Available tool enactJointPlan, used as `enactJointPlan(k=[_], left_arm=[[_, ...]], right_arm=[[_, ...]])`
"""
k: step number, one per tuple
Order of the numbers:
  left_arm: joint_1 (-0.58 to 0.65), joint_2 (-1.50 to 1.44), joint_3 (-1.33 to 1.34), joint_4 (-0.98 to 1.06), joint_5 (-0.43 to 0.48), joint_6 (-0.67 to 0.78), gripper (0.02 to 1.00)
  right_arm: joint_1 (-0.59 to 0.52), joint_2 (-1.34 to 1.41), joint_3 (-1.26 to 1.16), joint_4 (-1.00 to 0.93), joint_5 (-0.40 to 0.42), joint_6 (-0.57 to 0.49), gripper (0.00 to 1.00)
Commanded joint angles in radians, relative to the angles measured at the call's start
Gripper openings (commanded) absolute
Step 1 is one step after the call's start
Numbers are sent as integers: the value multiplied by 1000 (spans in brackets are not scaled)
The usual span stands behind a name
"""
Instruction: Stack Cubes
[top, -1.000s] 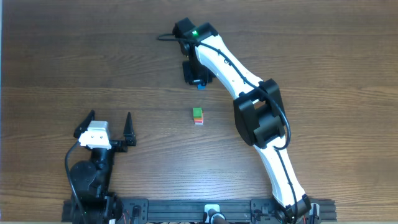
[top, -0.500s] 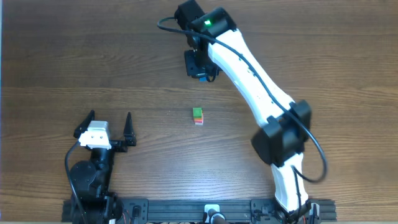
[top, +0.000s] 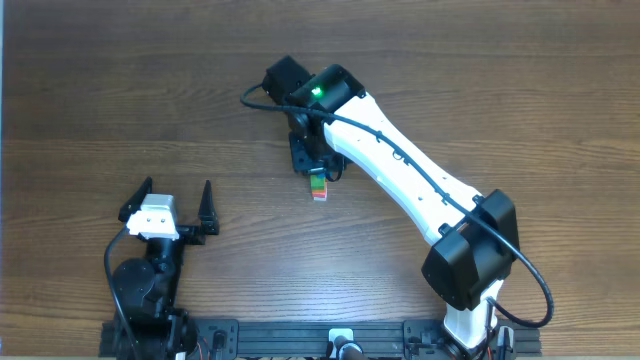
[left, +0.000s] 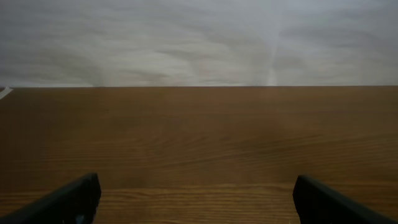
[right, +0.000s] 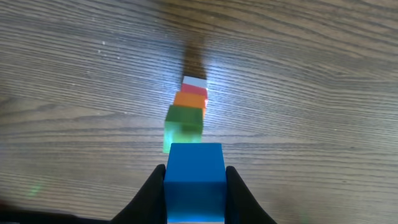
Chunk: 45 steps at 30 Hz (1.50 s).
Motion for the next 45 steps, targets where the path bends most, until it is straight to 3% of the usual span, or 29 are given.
enactJointPlan(k=[1,45], left_arm=[[-5,-4,-5,-1,-8,14,998],[-5,-4,-5,-1,-8,14,1000]], right_arm=[[14,-21,-7,2,16,55,9],[35,20,-76,69,5,114,9]])
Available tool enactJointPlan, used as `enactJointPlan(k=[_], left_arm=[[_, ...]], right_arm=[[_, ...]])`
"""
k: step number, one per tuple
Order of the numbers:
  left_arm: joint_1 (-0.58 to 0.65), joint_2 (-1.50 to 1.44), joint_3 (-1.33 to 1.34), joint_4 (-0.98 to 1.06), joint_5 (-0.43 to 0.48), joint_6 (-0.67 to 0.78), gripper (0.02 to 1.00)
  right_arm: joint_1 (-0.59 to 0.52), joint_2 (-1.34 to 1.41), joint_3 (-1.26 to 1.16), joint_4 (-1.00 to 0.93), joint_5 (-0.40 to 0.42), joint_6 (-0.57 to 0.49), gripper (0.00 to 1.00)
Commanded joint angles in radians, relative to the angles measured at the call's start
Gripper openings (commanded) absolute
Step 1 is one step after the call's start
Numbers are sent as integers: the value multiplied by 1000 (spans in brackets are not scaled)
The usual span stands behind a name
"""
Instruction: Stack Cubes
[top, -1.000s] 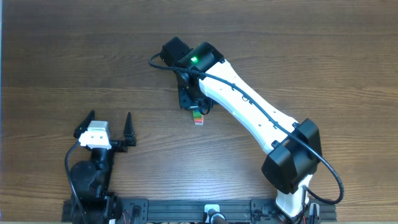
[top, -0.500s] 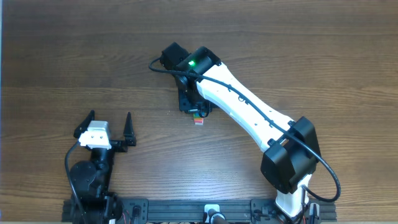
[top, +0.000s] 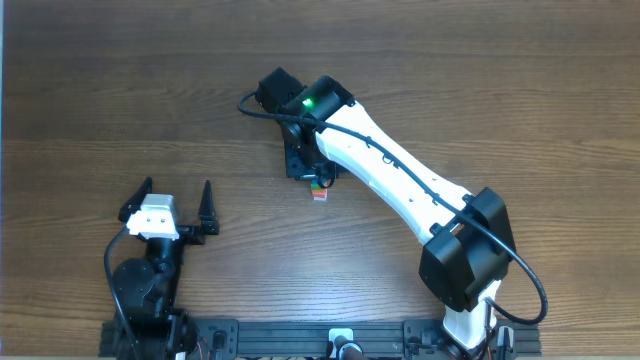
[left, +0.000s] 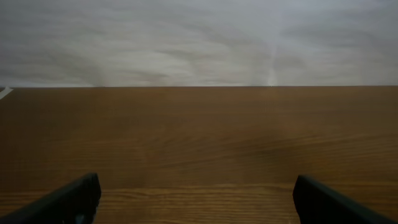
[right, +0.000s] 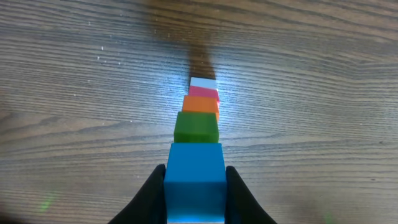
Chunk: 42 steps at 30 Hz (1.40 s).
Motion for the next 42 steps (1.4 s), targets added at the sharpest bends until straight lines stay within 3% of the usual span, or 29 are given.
enactJointPlan(k=[1,42], left_arm=[[-5,-4,-5,-1,-8,14,998],[-5,-4,-5,-1,-8,14,998]], right_arm=[[10,14,-13,6,5,18,9],[10,14,-64,52,5,28,12]])
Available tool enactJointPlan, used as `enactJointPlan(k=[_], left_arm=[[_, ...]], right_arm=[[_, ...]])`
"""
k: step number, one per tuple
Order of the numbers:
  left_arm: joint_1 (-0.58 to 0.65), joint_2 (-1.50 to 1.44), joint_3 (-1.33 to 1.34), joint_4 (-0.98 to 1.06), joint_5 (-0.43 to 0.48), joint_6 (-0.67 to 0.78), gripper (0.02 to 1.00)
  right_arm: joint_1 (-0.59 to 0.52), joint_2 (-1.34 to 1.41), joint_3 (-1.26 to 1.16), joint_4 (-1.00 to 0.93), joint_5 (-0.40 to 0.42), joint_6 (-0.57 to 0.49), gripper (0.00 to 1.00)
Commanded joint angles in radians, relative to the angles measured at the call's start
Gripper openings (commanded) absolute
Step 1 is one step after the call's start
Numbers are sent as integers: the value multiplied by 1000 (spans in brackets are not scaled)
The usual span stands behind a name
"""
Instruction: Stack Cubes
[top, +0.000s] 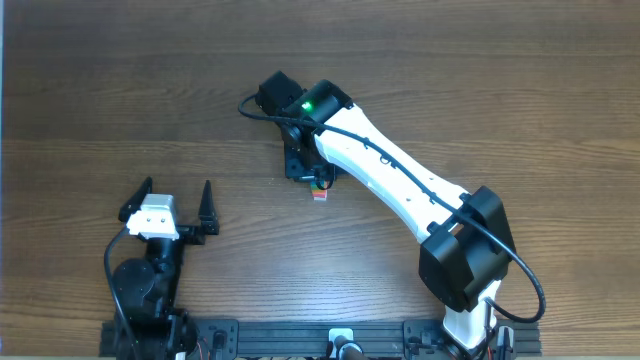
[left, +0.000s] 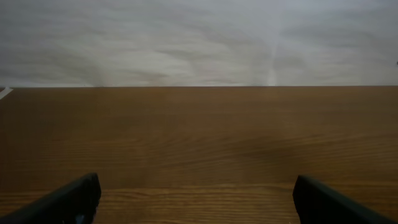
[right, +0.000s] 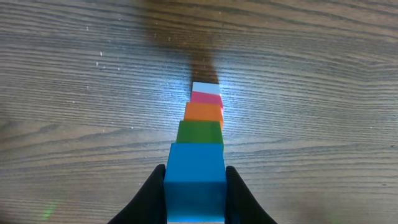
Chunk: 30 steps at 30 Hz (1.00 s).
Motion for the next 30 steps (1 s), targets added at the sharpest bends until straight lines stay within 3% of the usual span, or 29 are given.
enactJointPlan(k=[1,7,11,14,21,30], left_arm=[[-5,-4,-5,-1,-8,14,1000],[-5,-4,-5,-1,-8,14,1000],[-5,-4,-5,-1,-8,14,1000],[-5,-4,-5,-1,-8,14,1000],[-5,-4,-5,-1,-8,14,1000],[-5,-4,-5,-1,-8,14,1000]], right_arm=[[7,14,-28,4,5,8,12],[7,14,-29,4,5,8,42],[8,14,-29,8,5,8,327],[8,14,-29,8,5,8,603],[7,14,-29,9,5,8,993],[-36,14,-28,108,7,-28,993]])
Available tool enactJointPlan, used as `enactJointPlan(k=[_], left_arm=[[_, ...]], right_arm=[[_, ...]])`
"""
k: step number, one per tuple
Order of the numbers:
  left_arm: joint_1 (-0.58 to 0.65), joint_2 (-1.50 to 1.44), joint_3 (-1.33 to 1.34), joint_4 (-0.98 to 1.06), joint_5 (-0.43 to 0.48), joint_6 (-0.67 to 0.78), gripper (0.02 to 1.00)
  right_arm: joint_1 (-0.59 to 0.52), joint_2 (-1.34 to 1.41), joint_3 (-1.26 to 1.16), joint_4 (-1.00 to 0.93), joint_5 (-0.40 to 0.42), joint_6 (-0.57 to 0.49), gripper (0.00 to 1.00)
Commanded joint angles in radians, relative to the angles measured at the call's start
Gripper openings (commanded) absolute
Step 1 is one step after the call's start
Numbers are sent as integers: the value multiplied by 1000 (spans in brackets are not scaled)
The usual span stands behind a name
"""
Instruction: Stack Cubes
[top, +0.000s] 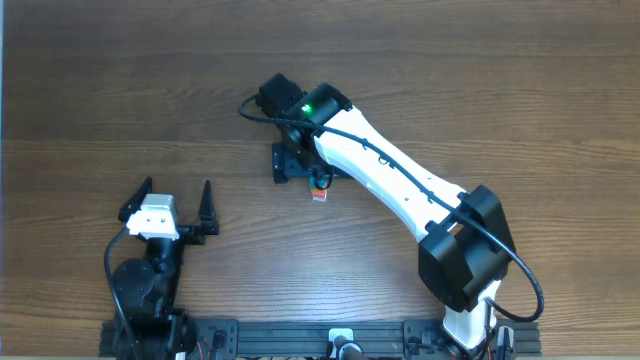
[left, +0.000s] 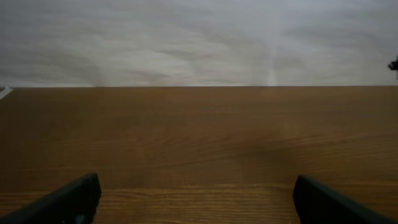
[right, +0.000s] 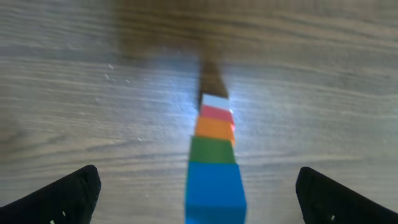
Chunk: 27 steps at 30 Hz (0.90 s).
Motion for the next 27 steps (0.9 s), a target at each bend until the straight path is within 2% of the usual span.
enactJointPlan(k=[1,17,20,24,27], left_arm=[[-5,-4,-5,-1,-8,14,1000],[-5,-4,-5,-1,-8,14,1000],[-5,-4,-5,-1,-8,14,1000],[-5,-4,-5,-1,-8,14,1000],[-5,-4,-5,-1,-8,14,1000]], right_arm=[[-44,14,-6,67,10,-47,991],[-486,3,-4,156,70,-334,991],[-546,-14,-22,156,78,-385,991],[-587,-85,-95,187,137,-411,991],[-628,-174,-187,255,129,-430,991]])
